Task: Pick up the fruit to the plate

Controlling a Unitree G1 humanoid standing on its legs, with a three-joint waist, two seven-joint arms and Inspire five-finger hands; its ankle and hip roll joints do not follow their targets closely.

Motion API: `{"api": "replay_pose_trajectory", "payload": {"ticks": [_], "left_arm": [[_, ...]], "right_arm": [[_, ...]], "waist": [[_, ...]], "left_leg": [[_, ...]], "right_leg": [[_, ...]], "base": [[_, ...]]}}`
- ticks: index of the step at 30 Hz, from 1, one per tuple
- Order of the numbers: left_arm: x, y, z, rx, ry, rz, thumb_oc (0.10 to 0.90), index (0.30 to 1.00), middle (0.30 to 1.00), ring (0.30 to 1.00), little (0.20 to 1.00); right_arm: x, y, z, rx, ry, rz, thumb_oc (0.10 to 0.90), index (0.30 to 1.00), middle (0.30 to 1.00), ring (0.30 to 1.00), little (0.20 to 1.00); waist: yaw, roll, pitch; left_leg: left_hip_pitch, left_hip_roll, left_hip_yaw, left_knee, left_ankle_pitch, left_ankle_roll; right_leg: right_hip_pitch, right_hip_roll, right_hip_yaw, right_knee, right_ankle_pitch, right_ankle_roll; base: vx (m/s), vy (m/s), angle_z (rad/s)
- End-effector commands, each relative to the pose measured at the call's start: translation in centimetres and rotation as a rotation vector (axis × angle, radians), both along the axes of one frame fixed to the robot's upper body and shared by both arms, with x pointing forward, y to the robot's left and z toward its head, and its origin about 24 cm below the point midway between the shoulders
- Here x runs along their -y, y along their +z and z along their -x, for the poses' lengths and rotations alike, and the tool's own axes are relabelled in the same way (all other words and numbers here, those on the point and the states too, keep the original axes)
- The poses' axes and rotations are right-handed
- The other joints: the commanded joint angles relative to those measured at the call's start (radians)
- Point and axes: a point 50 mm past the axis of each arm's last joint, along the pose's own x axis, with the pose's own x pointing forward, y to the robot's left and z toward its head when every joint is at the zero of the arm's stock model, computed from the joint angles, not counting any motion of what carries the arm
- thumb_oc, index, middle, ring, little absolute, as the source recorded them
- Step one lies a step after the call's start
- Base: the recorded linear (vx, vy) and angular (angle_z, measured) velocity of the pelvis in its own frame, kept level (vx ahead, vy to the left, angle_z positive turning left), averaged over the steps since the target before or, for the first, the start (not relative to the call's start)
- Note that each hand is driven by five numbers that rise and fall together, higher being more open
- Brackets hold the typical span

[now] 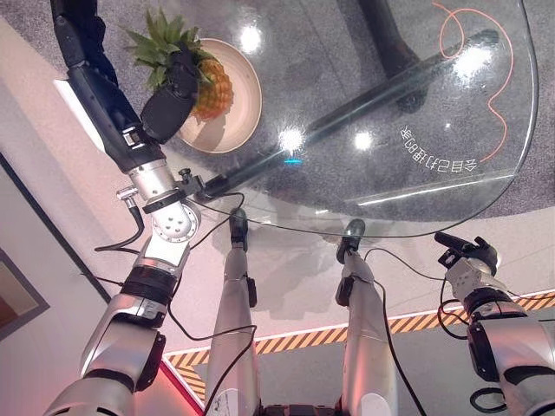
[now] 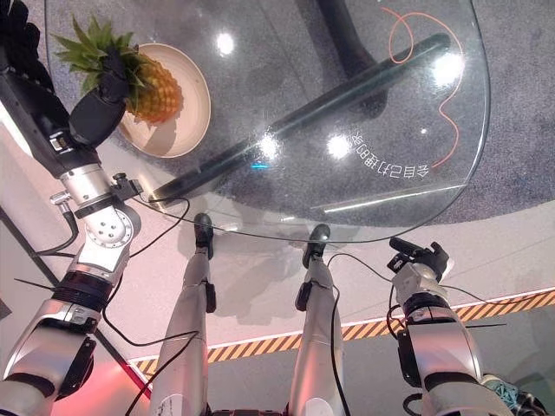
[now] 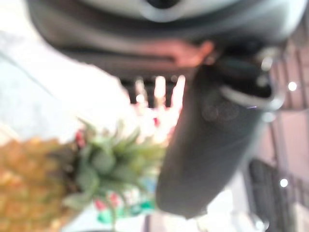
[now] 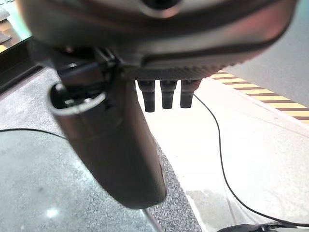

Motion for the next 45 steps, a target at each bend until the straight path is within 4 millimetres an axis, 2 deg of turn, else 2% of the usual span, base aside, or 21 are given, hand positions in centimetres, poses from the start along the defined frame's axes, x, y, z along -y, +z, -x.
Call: {"api": "replay_pose_trajectory", "payload": {"ticks": [1,8,11,12,15,17,19,20,21,22,25,26,27,28,29,30,31,34,37,40,45], "left_arm": [[0.0,4.4,2.7,0.299,-0.065,-0.019,0.8,0.9,0.9,0.9,0.9],[-0.6,4.9,3.7,0.33,-0.028,-0.016,0.8,0.9,0.9,0.9,0.9],[-1.4,5.2,4.0,0.304,-0.013,-0.037,0.8,0.9,0.9,0.9,0.9],[-1.4,5.2,4.0,0.306,-0.013,-0.038,0.8,0.9,0.9,0.9,0.9],[-2.4,5.0,4.4,0.259,0.028,-0.095,0.8,0.9,0.9,0.9,0.9],[-3.6,3.8,4.3,0.181,0.055,-0.098,0.8,0.9,0.9,0.9,0.9],[-4.5,2.7,4.1,0.115,0.081,-0.097,0.8,0.9,0.9,0.9,0.9],[-5.9,0.1,3.8,-0.025,0.1,-0.08,0.8,0.9,0.9,0.9,0.9],[-6.6,-1.7,3.8,-0.11,0.114,-0.068,0.8,0.9,0.9,0.9,0.9],[-8.1,-5.1,3.9,-0.277,0.114,-0.036,0.8,0.9,0.9,0.9,0.9],[-10.0,-10.6,4.4,-0.558,0.088,0.01,0.8,0.9,0.9,0.9,0.9],[-10.6,-13.3,5.0,-0.683,0.073,0.03,0.8,0.9,0.9,0.9,0.9],[-11.3,-16.8,6.1,-0.839,0.073,0.073,0.8,0.9,0.9,0.9,0.9],[-11.5,-18.3,6.8,-0.903,0.083,0.101,0.8,0.9,0.9,0.9,0.9],[-12.0,-20.7,8.0,-1.017,0.087,0.137,0.8,0.9,0.9,0.9,0.9],[-12.0,-20.9,8.1,-1.031,0.084,0.147,0.8,0.9,0.9,0.9,0.9],[-12.8,-25.2,10.8,-1.235,0.079,0.268,0.8,0.9,0.9,0.9,0.9],[-12.6,-29.7,15.1,-1.492,0.091,0.317,0.8,0.9,0.9,0.9,0.9],[-12.7,-32.1,18.1,-1.675,0.079,0.357,0.8,0.9,0.9,0.9,0.9],[-12.3,-33.4,20.1,-1.787,0.046,0.377,0.8,0.9,0.9,0.9,0.9],[-11.2,-34.7,21.2,-1.9,-0.045,0.398,0.8,0.9,0.9,0.9,0.9]], "right_arm": [[2.6,-1.0,2.6,-0.047,-0.116,0.041,0.8,0.9,0.9,0.9,0.9],[2.9,-1.8,3.5,-0.041,-0.117,0.039,0.8,0.9,0.9,0.9,0.9],[2.8,-2.0,3.6,0.046,-0.061,0.073,0.8,0.9,0.9,0.9,0.9],[2.8,-2.0,3.6,0.049,-0.061,0.072,0.8,0.9,0.9,0.9,0.9],[1.9,-1.9,3.3,0.132,0.03,0.139,0.8,0.9,0.9,0.9,0.9],[1.7,-2.8,4.3,0.143,0.07,0.167,0.8,0.9,0.9,0.9,0.9],[1.6,-3.6,5.1,0.13,0.099,0.179,0.8,0.9,0.9,0.9,0.9],[1.7,-5.1,6.8,0.081,0.117,0.179,0.8,0.9,0.9,0.9,0.9],[1.6,-6.0,7.9,0.049,0.128,0.174,0.8,0.9,0.9,0.9,0.9],[1.7,-7.5,9.8,-0.011,0.141,0.168,0.8,0.9,0.9,0.9,0.9],[1.7,-9.4,12.4,-0.114,0.169,0.155,0.8,0.9,0.9,0.9,0.9],[1.7,-10.2,13.4,-0.16,0.175,0.137,0.8,0.9,0.9,0.9,0.9],[1.4,-11.2,14.6,-0.219,0.185,0.117,0.8,0.9,0.9,0.9,0.9],[1.3,-11.7,15.2,-0.248,0.188,0.106,0.8,0.9,0.9,0.9,0.9],[1.2,-12.4,16.1,-0.301,0.203,0.084,0.8,0.9,0.9,0.9,0.9],[1.2,-12.4,16.2,-0.304,0.205,0.083,0.8,0.9,0.9,0.9,0.9],[0.9,-13.6,17.9,-0.397,0.225,0.046,0.8,0.9,0.9,0.9,0.9],[0.5,-15.1,20.7,-0.539,0.244,0.012,0.8,0.9,0.9,0.9,0.9],[-0.3,-16.1,22.4,-0.646,0.272,-0.008,0.8,0.9,0.9,0.9,0.9],[-0.8,-16.8,23.8,-0.744,0.317,-0.028,0.8,0.9,0.9,0.9,0.9],[-1.4,-17.5,25.8,-0.873,0.359,-0.08,0.8,0.9,0.9,0.9,0.9]], "waist": [[0.024,-0.011,-0.022],[0.033,-0.009,-0.022],[0.04,-0.014,-0.022],[0.039,-0.015,-0.022],[0.042,-0.021,-0.022],[0.041,-0.025,-0.022],[0.039,-0.026,-0.023],[0.037,-0.024,-0.055],[0.033,-0.022,-0.078],[0.027,-0.014,-0.121],[0.019,-0.005,-0.181],[0.018,-0.002,-0.206],[0.016,0.002,-0.238],[0.016,0.004,-0.252],[0.014,0.006,-0.275],[0.014,0.006,-0.276],[0.008,0.008,-0.322],[0.002,0.014,-0.387],[-0.006,0.019,-0.417],[-0.013,0.022,-0.432],[-0.014,0.03,-0.448]], "left_leg": [[0.005,-0.04,-0.003,0.102,-0.144,0.034],[0.065,-0.035,0.0,0.085,-0.146,0.033],[0.136,-0.03,0.01,0.061,-0.146,0.03],[0.131,-0.032,0.01,0.057,-0.138,0.032],[0.244,-0.026,0.029,0.016,-0.131,0.025],[0.338,-0.022,0.05,-0.024,-0.125,0.021],[0.389,-0.02,0.06,-0.042,-0.12,0.018],[0.449,-0.016,0.073,-0.07,-0.118,0.016],[0.479,-0.013,0.078,-0.088,-0.114,0.014],[0.536,-0.01,0.086,-0.118,-0.114,0.013],[0.596,-0.01,0.093,-0.153,-0.1,0.013],[0.617,-0.009,0.097,-0.163,-0.097,0.013],[0.644,-0.005,0.101,-0.174,-0.093,0.013],[0.657,-0.005,0.102,-0.179,-0.092,0.014],[0.68,-0.002,0.106,-0.186,-0.091,0.014],[0.683,-0.002,0.106,-0.187,-0.091,0.014],[0.722,0.002,0.115,-0.2,-0.09,0.014],[0.779,0.008,0.126,-0.218,-0.097,0.015],[0.809,0.012,0.132,-0.228,-0.103,0.014],[0.828,0.016,0.138,-0.229,-0.111,0.014],[0.844,0.018,0.136,-0.229,-0.122,0.016]], "right_leg": [[0.052,0.017,-0.056,-0.073,0.024,0.009],[0.107,0.013,-0.059,-0.079,0.016,0.012],[0.179,0.01,-0.062,-0.098,0.012,0.018],[0.175,0.009,-0.063,-0.102,0.02,0.017],[0.283,0.002,-0.064,-0.134,0.02,0.025],[0.374,-0.005,-0.064,-0.173,0.027,0.031],[0.428,-0.008,-0.061,-0.198,0.033,0.033],[0.491,-0.01,-0.06,-0.232,0.038,0.036],[0.523,-0.008,-0.057,-0.249,0.039,0.036],[0.582,-0.007,-0.054,-0.277,0.038,0.038],[0.645,-0.007,-0.056,-0.312,0.048,0.038],[0.667,-0.006,-0.062,-0.323,0.051,0.038],[0.693,-0.006,-0.067,-0.331,0.053,0.039],[0.704,-0.006,-0.069,-0.334,0.054,0.039],[0.725,-0.005,-0.071,-0.342,0.055,0.039],[0.728,-0.005,-0.072,-0.343,0.055,0.039],[0.762,-0.004,-0.074,-0.354,0.056,0.038],[0.814,-0.002,-0.076,-0.372,0.054,0.039],[0.841,0.0,-0.073,-0.378,0.047,0.04],[0.858,0.001,-0.075,-0.379,0.04,0.04],[0.879,0.0,-0.08,-0.379,0.029,0.041]], "base": [[-0.01,-0.019,0.04],[-0.02,-0.006,0.03],[-0.03,-0.005,0.04],[-0.05,0.004,0.02],[0.0,0.029,0.0],[0.02,0.078,-0.06],[0.07,0.065,-0.06],[0.16,0.082,-0.03],[0.28,0.131,-0.01],[0.23,0.116,0.03],[0.19,0.08,-0.05],[0.2,0.056,-0.09],[0.21,0.045,-0.1],[0.24,0.044,-0.09],[0.14,0.022,-0.06],[0.27,0.039,-0.03],[0.25,0.03,0.04],[0.29,0.037,0.05],[0.13,0.039,-0.04],[0.07,0.03,0.0],[0.05,0.021,0.0]]}}
